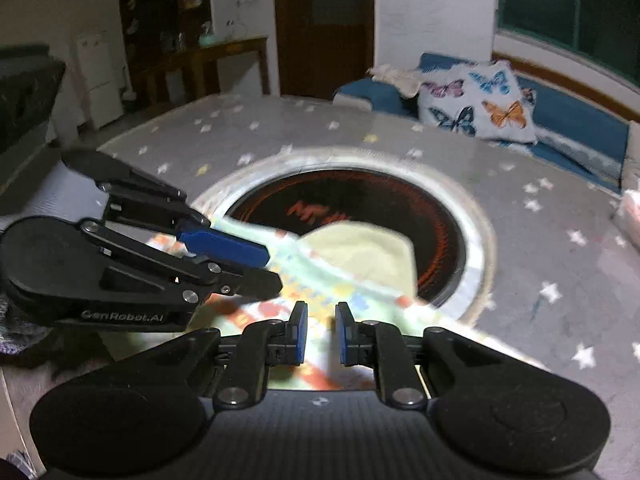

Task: Fold clothes

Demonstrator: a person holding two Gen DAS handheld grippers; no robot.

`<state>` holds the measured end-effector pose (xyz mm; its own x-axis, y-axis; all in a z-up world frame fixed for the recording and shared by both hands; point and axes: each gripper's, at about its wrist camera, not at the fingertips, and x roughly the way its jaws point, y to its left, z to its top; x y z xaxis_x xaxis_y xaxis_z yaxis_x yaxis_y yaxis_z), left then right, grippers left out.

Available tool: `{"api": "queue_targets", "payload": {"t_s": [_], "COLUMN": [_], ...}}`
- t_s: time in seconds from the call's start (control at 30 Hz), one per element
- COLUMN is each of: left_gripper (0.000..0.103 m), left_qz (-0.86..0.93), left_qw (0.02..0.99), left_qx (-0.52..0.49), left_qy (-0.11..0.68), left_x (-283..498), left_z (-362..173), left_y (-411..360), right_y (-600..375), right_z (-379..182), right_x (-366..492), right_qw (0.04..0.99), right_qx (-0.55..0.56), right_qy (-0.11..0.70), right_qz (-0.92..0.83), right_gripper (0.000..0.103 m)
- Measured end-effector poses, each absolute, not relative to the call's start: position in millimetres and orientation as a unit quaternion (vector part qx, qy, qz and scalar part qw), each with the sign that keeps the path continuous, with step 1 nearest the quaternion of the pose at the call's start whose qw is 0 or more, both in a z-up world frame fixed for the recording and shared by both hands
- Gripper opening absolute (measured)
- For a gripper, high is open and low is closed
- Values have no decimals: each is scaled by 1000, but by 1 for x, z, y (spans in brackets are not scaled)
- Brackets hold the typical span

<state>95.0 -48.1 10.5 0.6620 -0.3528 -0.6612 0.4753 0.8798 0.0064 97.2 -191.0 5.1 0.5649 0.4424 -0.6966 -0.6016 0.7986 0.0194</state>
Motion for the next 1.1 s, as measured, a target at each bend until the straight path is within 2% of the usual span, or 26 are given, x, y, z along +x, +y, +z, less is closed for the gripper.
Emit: {"api": "queue_targets", "payload": {"t_s": [0.13, 0.53, 1.1], "left_gripper": [21, 21, 21], "left_qz": [-222, -238, -202], "left_qw": [905, 911, 924], "left_qx": [92, 98, 65], "left_qy": [351, 323, 319], "left_x": [93, 41, 3], "left_z": [-2, 7, 0], "left_y": [-45, -44, -11], "right_y": [-187, -191, -253], "right_z": [5, 14, 16], "right_x": [92, 36, -6], "right_qw": [881, 872, 890], "right_qx": [-116, -130, -77], "right_qy": [355, 346, 361], "right_qz": [292, 320, 268], "right_gripper": [14, 15, 14]}}
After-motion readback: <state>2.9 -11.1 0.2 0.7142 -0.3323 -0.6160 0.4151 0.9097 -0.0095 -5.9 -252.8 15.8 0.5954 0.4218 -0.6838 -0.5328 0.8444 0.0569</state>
